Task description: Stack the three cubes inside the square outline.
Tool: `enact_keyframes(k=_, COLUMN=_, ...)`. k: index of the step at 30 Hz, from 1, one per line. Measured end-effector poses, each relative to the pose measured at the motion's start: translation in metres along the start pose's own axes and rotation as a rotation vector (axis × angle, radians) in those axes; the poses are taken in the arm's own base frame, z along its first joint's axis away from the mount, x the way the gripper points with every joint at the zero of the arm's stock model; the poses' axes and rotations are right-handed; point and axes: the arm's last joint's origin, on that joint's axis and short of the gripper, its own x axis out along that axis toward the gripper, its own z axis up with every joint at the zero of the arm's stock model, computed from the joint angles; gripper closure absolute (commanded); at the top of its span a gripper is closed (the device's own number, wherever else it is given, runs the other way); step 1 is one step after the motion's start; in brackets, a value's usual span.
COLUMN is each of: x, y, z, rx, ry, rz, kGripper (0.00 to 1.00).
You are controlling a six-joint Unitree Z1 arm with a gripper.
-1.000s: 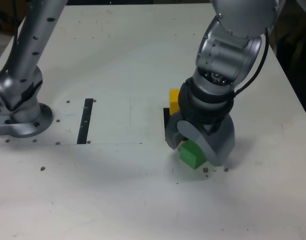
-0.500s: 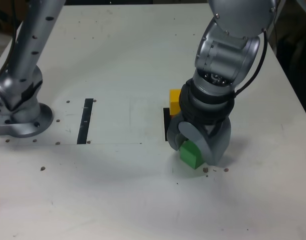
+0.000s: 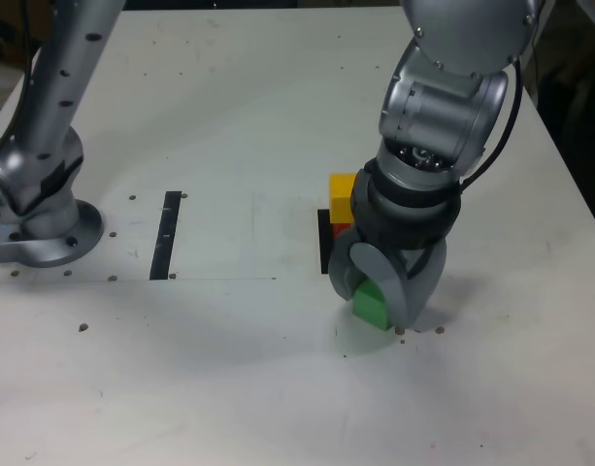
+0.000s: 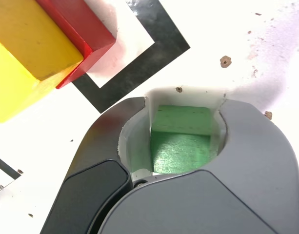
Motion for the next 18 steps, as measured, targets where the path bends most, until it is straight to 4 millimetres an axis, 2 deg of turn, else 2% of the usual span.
enact_keyframes(k=3, x=-0.002, y=-0.002, z=0.001, rx=0.012, ry=-0.011, rz=0.002, kGripper=0.87)
enact_keyframes(k=7, x=-0.013, y=-0.002, z=-0.002, rx=0.014, ry=-0.023, rz=0.004, kGripper=0.89)
enact_keyframes(k=15, x=-0.078, y=0.002, z=-0.015, rx=0.018, ry=-0.035, rz=0.054, kGripper=0.89)
enact_keyframes(k=18, x=-0.104, y=0.012, z=-0.029, rx=-0.004, ry=-0.051, rz=0.07, kGripper=0.89)
